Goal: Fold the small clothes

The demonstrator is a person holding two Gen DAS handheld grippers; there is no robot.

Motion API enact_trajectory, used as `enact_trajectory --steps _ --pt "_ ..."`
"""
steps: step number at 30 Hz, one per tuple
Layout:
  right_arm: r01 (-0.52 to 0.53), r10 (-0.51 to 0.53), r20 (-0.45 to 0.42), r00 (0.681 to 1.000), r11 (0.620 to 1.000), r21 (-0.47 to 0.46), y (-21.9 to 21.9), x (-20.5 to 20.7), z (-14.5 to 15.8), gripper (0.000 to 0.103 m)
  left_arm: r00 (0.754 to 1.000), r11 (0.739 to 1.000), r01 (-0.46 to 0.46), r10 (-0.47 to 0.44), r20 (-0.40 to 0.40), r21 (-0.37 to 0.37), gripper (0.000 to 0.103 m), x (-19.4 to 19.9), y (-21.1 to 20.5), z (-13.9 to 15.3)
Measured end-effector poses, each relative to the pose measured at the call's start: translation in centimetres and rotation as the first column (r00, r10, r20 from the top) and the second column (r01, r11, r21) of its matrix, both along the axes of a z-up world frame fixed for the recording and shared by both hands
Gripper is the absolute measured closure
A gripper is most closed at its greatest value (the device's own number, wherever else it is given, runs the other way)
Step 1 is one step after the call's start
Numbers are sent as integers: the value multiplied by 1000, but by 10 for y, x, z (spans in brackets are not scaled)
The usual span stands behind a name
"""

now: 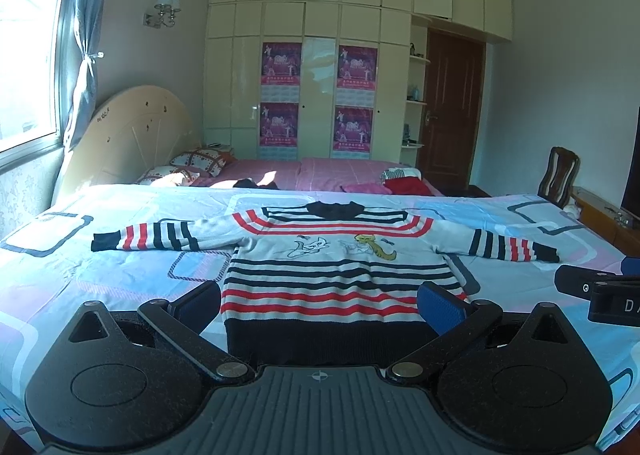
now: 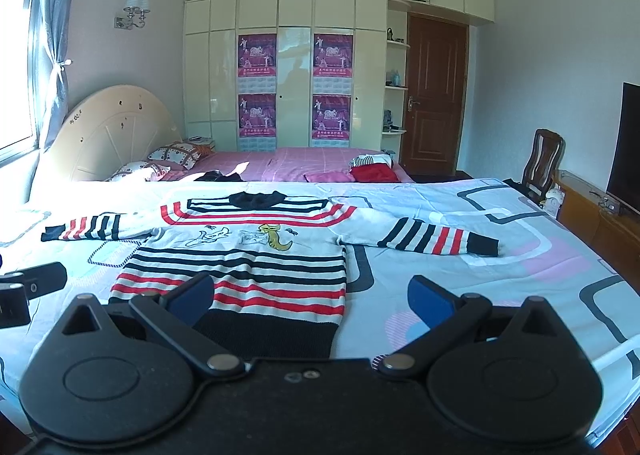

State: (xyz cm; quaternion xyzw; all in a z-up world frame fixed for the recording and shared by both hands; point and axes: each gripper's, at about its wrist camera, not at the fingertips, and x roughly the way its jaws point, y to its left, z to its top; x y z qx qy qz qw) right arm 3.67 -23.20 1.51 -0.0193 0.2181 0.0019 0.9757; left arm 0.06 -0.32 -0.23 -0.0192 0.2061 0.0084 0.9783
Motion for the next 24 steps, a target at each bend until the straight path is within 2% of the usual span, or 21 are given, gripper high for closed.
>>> enact_trajectory --steps 24 --pt "-1 1 1 1000 1000 -2 1 1 -1 0 1000 1000 1 -1 -1 3 0 2 3 0"
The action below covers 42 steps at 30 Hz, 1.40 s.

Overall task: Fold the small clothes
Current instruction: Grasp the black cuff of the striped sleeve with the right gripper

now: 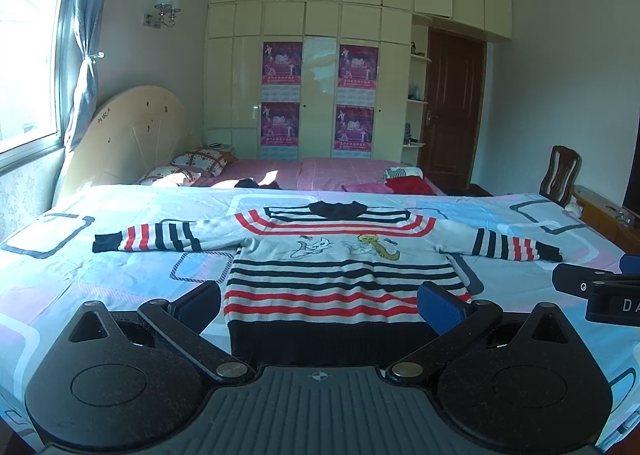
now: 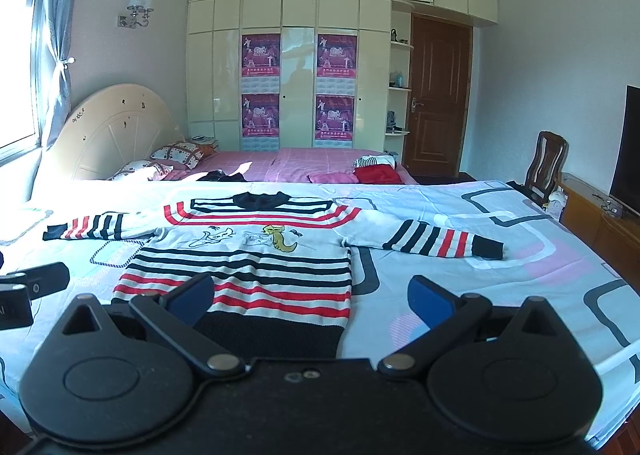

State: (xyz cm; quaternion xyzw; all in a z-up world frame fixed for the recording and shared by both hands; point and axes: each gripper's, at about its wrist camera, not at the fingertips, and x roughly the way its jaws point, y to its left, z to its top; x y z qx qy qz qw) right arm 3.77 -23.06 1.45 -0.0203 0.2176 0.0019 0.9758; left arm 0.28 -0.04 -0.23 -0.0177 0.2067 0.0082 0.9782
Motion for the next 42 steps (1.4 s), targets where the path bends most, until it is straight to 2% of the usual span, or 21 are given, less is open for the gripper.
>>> enact_trajectory --steps 8,12,15,20,22,25,27,31,36,38,42 --pt "35 -35 19 999 999 -1 -2 12 1 0 1000 1000 17 -17 6 -4 0 28 3 1" --pt "91 -92 57 994 996 12 -23 29 -2 0 1000 999 1 -1 21 -39 0 61 7 1" --pt "131 -134 66 989 990 49 -48 48 -9 4 1000 1000 4 -3 28 -28 0 91 -1 -1" --pt "206 -216 70 974 970 133 -104 99 -28 19 999 999 -22 23 35 -28 0 148 -15 -10" --pt "238 -251 58 966 956 171 -132 129 -39 35 998 998 -52 53 32 -19 0 176 -22 -17" --pt "284 -297 20 955 929 238 -182 178 -60 52 995 995 -97 97 5 -20 0 224 -33 -30" --pt "309 -320 -12 947 902 301 -217 209 -76 59 994 994 -104 103 -28 -35 0 256 -41 -40" --pt "379 -371 -99 923 837 396 -276 261 -119 58 987 990 -141 141 -71 3 0 308 -66 -58" --pt "455 -408 -206 889 747 484 -323 304 -168 58 977 983 -182 184 -107 31 0 342 -87 -75" --pt "459 -403 -227 887 711 533 -336 319 -181 57 974 981 -189 192 -116 43 0 353 -91 -79" --pt "484 -416 -255 873 666 568 -349 336 -196 59 962 973 -222 229 -148 61 0 375 -86 -86"
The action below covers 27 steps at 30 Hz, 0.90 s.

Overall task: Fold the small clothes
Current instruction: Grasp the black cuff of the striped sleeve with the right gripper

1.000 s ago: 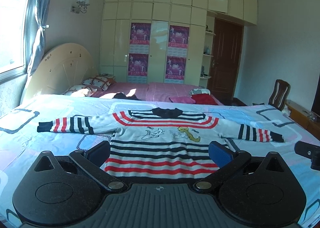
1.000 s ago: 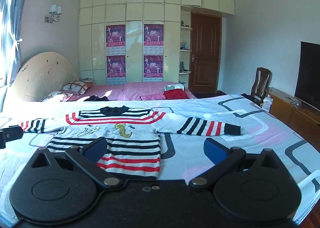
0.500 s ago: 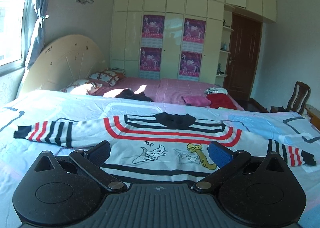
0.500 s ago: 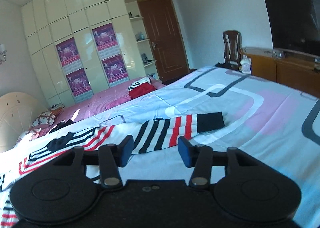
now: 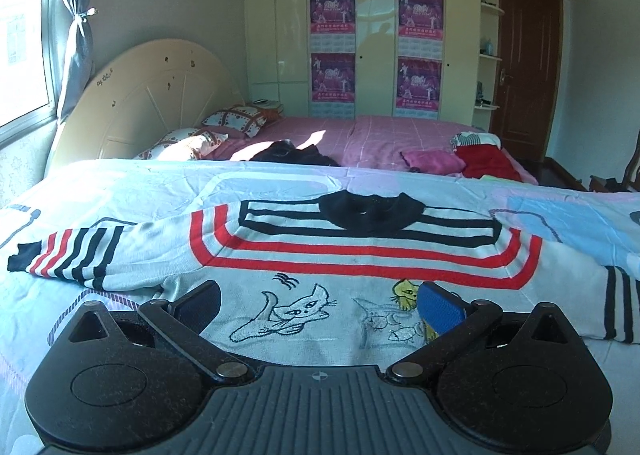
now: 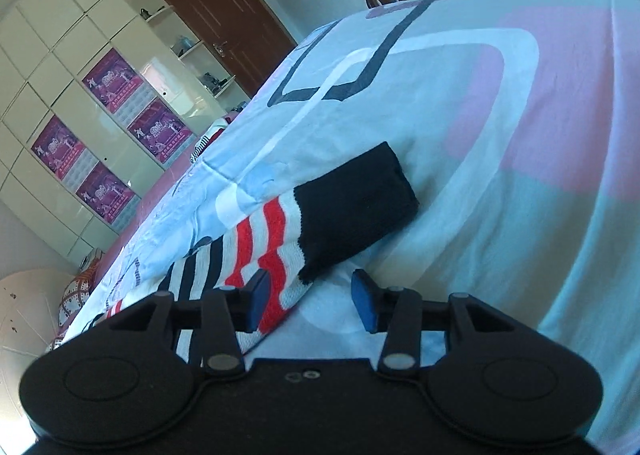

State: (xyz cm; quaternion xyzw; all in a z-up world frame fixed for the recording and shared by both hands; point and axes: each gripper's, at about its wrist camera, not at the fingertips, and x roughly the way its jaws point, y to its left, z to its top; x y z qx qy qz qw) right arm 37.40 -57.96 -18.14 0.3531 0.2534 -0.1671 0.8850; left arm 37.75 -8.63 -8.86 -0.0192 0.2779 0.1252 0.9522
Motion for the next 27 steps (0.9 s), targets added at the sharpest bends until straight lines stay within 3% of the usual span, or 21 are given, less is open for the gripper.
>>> enact_trajectory --steps 6,8,10,12,21,27 --pt "10 -10 14 1000 1000 -21 -4 21 0 59 997 998 -56 56 -56 1 0 24 19 -12" --pt "23 -23 5 1000 999 -39 -6 25 2 66 996 999 -48 47 -73 -5 0 27 26 -15" --pt "43 -43 -13 999 997 -60 -11 31 3 85 994 999 -41 42 -103 13 0 31 33 -20" --pt "54 -56 -28 998 995 -80 -10 33 4 93 991 998 -46 51 -127 40 0 35 43 -25" --pt "54 -74 -64 995 963 -263 31 50 33 94 988 996 -84 87 -124 31 0 49 123 -41" --pt "-89 87 -21 996 917 -389 134 72 75 95 989 997 -73 73 -125 5 0 57 177 -51"
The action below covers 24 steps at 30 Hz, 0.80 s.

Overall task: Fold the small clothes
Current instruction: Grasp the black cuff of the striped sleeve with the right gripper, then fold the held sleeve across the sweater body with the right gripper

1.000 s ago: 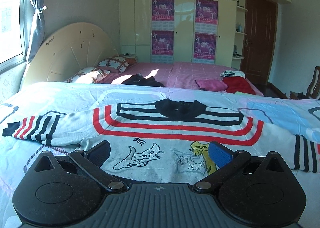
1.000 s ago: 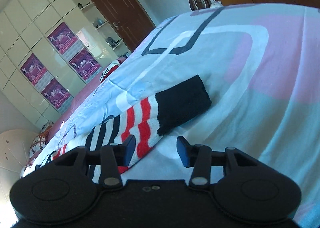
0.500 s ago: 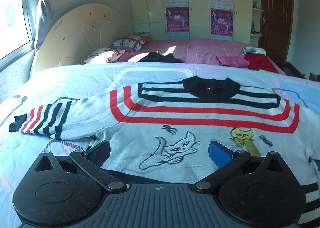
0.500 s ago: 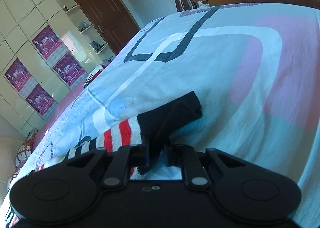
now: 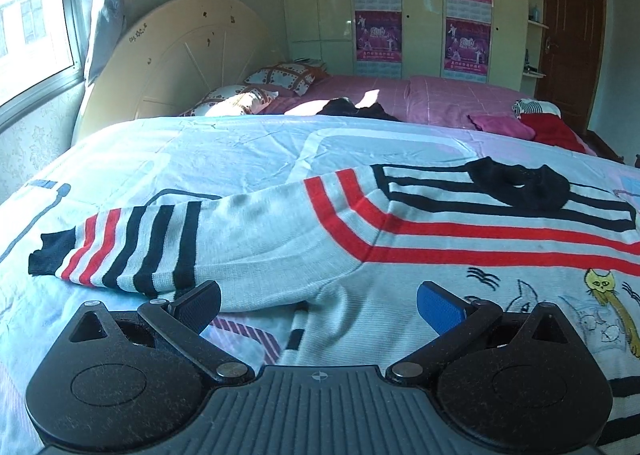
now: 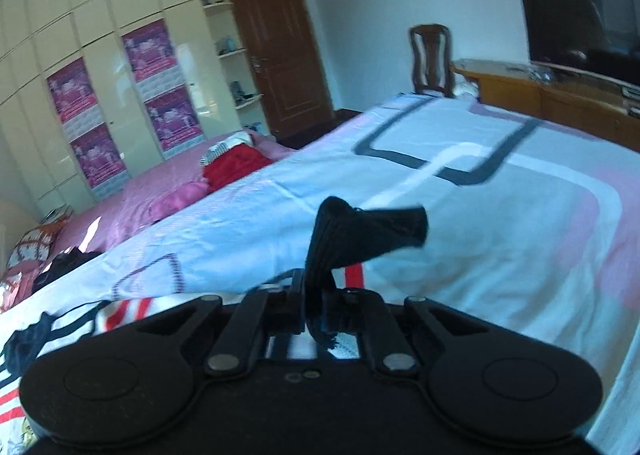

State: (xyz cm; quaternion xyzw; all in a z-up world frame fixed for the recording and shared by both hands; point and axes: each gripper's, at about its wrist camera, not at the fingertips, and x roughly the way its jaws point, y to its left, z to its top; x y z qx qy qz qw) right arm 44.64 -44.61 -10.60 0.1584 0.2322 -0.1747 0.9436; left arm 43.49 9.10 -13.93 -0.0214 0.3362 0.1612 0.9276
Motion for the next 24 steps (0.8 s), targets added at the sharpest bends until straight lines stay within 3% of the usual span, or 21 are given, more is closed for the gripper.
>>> enact_trajectory --steps 5,12,18,21,24 --pt "-223 224 -6 975 969 -105 124 23 10 95 1000 1000 4 -4 -3 -10 0 -4 45 -5" --pt "-457 450 -80 889 874 -163 266 44 -13 95 999 999 -33 33 -9 -25 0 -20 105 -11" --pt "-546 528 -141 838 820 -173 326 48 -27 93 999 998 -49 49 -17 -40 0 -27 135 -15" --pt "-607 572 -217 791 779 -157 344 48 -42 67 999 997 -42 42 -1 -66 0 -27 137 -13" --pt "-633 610 -168 774 748 -200 343 22 -36 64 1000 997 -17 19 19 -81 0 -21 126 -9"
